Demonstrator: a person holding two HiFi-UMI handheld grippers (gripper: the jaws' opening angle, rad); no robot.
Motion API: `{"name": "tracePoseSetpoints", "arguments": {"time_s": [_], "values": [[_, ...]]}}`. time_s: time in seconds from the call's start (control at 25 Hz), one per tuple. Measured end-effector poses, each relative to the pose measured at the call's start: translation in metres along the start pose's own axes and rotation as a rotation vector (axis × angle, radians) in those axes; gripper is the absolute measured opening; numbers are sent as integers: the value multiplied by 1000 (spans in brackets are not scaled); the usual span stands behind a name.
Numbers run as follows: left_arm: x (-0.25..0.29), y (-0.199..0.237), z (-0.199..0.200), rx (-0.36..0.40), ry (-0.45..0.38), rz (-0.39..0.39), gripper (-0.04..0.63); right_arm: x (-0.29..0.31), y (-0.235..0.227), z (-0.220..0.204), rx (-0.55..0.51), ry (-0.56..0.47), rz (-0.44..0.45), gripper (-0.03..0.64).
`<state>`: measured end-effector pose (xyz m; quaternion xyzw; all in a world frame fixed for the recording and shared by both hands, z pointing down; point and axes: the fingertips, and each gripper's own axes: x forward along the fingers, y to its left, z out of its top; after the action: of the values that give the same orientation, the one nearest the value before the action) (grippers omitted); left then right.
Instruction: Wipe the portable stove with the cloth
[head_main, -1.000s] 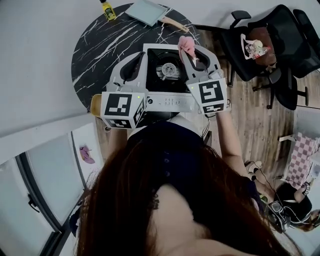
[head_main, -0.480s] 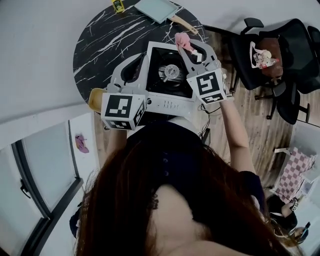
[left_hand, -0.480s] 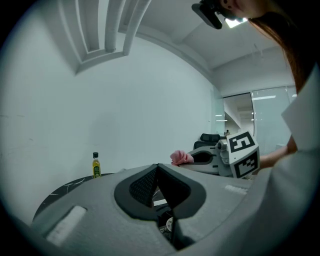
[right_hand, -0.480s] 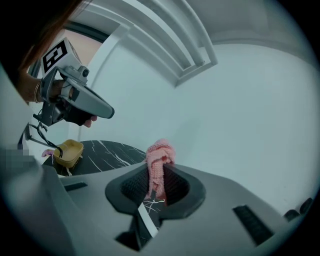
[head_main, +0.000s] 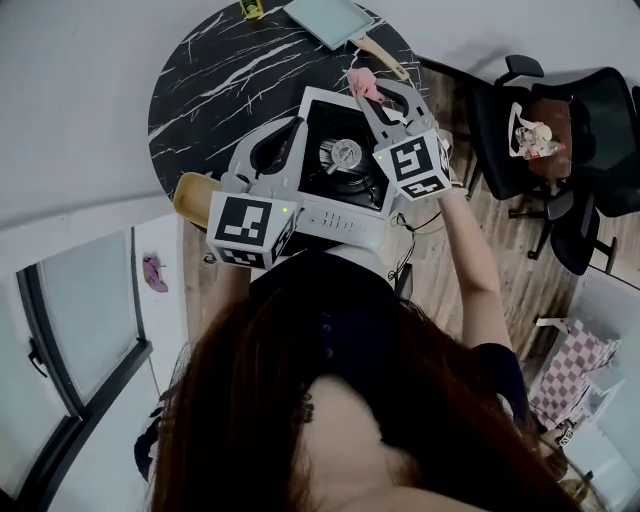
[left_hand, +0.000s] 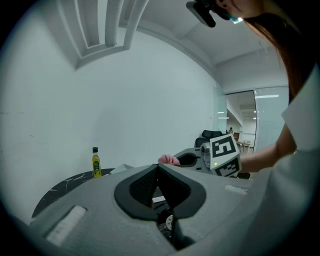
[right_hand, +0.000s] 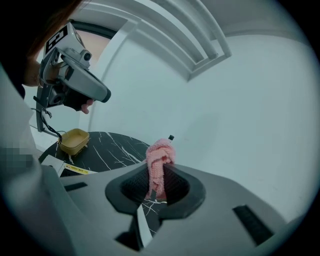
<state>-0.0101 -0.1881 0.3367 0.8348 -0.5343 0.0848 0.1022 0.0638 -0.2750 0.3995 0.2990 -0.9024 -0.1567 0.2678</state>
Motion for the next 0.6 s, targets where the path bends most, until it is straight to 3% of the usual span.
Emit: {"name": "tracePoseSetpoints", "arguments": {"time_s": [0.6], "values": [[14,22,-25,-49,64,46,9,85,36,-38,-182,4,241,63]]}}
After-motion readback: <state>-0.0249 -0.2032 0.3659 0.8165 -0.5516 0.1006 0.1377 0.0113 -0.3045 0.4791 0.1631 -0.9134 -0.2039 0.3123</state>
